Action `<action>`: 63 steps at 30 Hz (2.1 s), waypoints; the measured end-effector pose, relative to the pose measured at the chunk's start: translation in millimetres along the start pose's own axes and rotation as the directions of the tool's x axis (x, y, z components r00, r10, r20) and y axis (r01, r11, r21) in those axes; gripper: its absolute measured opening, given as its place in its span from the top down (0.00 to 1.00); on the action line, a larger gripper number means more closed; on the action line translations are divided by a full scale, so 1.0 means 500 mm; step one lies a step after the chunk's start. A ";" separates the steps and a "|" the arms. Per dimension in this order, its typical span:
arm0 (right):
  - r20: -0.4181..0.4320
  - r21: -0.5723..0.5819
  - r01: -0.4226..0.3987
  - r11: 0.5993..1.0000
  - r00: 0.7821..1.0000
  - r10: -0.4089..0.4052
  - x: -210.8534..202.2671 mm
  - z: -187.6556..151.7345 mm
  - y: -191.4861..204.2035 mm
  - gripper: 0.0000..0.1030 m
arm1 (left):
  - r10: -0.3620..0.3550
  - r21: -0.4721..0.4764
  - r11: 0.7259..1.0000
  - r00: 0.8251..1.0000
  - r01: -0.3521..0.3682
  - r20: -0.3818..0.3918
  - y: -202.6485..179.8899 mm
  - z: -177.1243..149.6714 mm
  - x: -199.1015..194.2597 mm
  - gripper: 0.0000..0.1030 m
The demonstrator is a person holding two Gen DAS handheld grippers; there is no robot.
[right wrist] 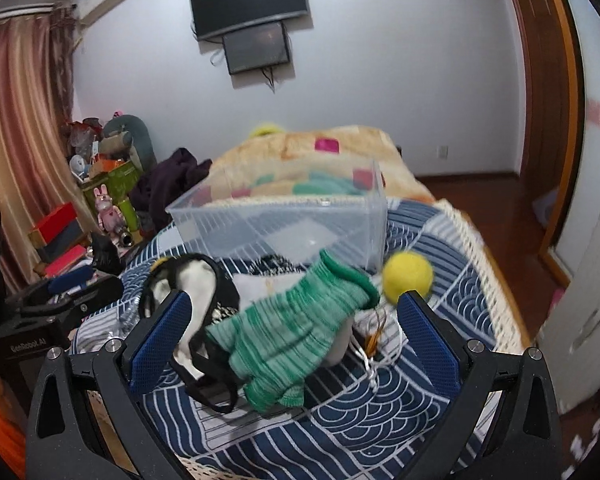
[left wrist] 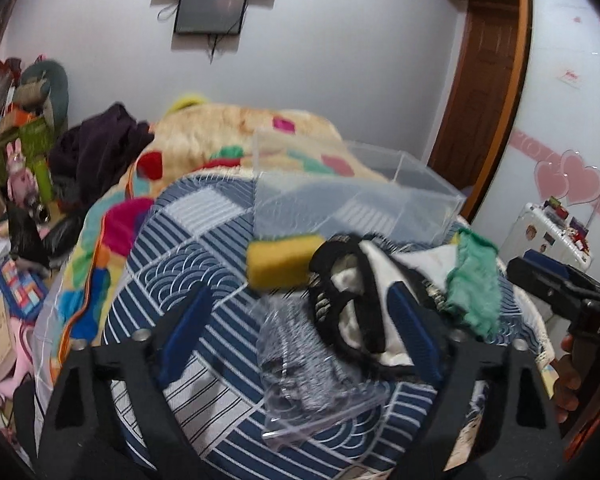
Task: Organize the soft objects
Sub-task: 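Grasp the black-trimmed white bra with the left tool while the right tool grasps the green knit glove, then carry the bra into the clear box and open the left tool while the right tool drops the glove in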
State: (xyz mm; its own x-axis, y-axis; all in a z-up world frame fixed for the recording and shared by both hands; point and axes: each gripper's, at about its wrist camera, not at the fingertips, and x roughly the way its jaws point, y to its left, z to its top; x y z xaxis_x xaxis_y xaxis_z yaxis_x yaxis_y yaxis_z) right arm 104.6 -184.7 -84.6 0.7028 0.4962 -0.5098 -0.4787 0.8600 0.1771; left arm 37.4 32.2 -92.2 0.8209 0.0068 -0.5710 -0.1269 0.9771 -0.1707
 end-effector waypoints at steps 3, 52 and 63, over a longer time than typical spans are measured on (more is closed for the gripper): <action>-0.026 0.018 -0.009 1.000 1.000 0.009 0.001 -0.005 -0.009 0.10 | -0.017 -0.036 0.999 1.000 0.017 -0.012 0.013 0.000 0.010 0.23; 0.127 -0.033 0.048 0.998 0.991 -0.043 -0.023 0.117 -0.015 0.91 | -0.097 0.011 0.995 0.982 0.097 0.161 -0.027 0.197 -0.015 0.85; 0.136 -0.072 0.092 0.993 0.987 -0.081 0.061 0.197 0.002 0.91 | -0.019 -0.049 0.998 0.987 0.027 0.157 0.002 0.297 0.087 0.85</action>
State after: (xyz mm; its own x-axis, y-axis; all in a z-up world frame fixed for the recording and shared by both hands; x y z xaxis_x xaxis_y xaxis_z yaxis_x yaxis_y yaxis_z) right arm 177.1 -157.1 -17.1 0.8042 0.4363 -0.4037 -0.4488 0.8910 0.0688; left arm 155.7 65.2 2.0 0.9005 0.0212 -0.4342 -0.1315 0.9653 -0.2256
